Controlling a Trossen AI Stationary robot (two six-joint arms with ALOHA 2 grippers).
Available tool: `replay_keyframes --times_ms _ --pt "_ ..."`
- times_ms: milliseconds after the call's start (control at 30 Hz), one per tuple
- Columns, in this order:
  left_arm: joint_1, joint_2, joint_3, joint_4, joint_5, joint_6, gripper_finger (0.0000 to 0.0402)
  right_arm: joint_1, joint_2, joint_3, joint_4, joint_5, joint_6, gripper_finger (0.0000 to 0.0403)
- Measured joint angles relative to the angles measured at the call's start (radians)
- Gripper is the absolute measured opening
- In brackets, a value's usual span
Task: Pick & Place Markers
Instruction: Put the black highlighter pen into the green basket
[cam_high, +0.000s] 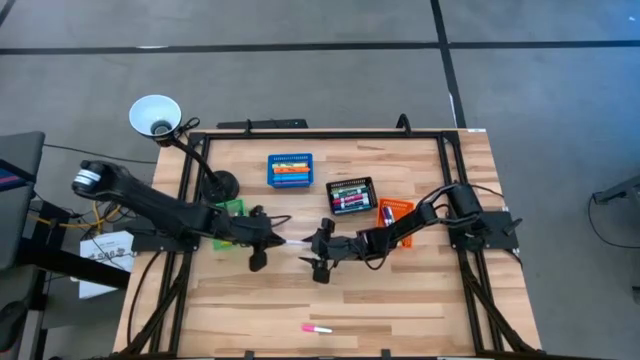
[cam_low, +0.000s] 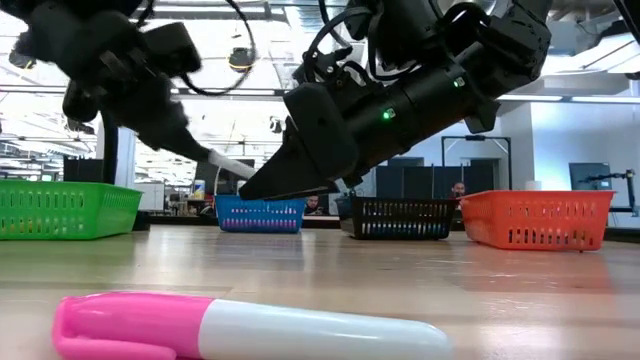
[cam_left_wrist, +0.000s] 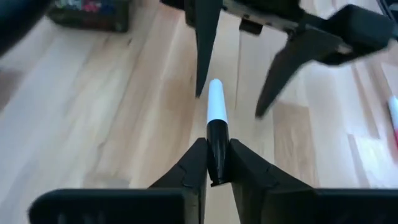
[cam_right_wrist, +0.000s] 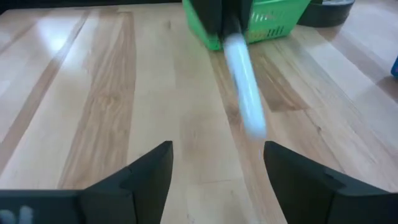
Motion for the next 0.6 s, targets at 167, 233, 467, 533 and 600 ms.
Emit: replay_keyframes --times_ms 167,233,467,533,600 --pt "0.0 -0.27 0.0 -0.346 0.001 -0.053 0.0048 0.0 0.0 0.0 -0.015 0.0 0.0 0.0238" --pt "0.0 -0.388 0.0 -0.509 0.008 -0.113 0.0051 0.0 0.0 0.0 -0.019 0.0 0.0 0.0235" --pt "-0.009 -0.71 0.01 -0.96 0.084 -0.304 0.0048 0.0 0.0 0.0 -0.017 0.0 0.0 0.0228" --pt "-0.013 -0.759 0.011 -1.015 0.109 -0.341 0.0049 0.0 0.0 0.0 -0.018 0.0 0.0 0.0227" --pt "-0.013 -0.782 0.011 -1.038 0.113 -0.373 0.005 0.0 0.0 0.0 -0.017 0.0 0.0 0.0226"
